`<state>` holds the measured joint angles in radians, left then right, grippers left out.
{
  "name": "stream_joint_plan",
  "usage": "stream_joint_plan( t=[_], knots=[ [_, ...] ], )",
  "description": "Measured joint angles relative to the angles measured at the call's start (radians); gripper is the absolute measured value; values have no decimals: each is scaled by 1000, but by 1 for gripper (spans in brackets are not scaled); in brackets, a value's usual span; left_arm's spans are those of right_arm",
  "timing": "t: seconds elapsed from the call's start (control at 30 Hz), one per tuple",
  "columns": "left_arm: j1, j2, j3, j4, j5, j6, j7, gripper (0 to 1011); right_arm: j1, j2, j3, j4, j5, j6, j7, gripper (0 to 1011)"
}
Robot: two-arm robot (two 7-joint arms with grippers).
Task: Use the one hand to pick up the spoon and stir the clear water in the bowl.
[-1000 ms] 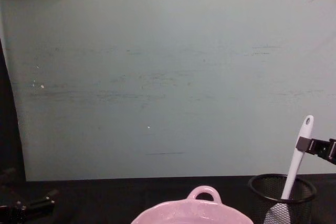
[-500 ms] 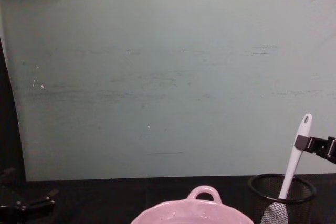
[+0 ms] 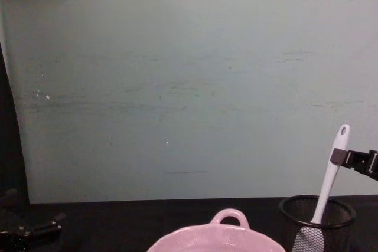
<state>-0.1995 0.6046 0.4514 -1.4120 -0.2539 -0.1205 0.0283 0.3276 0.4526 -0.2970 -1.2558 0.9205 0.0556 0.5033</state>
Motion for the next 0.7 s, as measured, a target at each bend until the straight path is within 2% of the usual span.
stream_joint_plan(
  t=[0.37,0.7],
  knots=[
    [0,0,0,0,0,0,0,1011,21,8,-16,25,16,20,16,109],
    [0,0,0,0,0,0,0,1011,20,7,-14,23,16,20,16,134]
  ],
)
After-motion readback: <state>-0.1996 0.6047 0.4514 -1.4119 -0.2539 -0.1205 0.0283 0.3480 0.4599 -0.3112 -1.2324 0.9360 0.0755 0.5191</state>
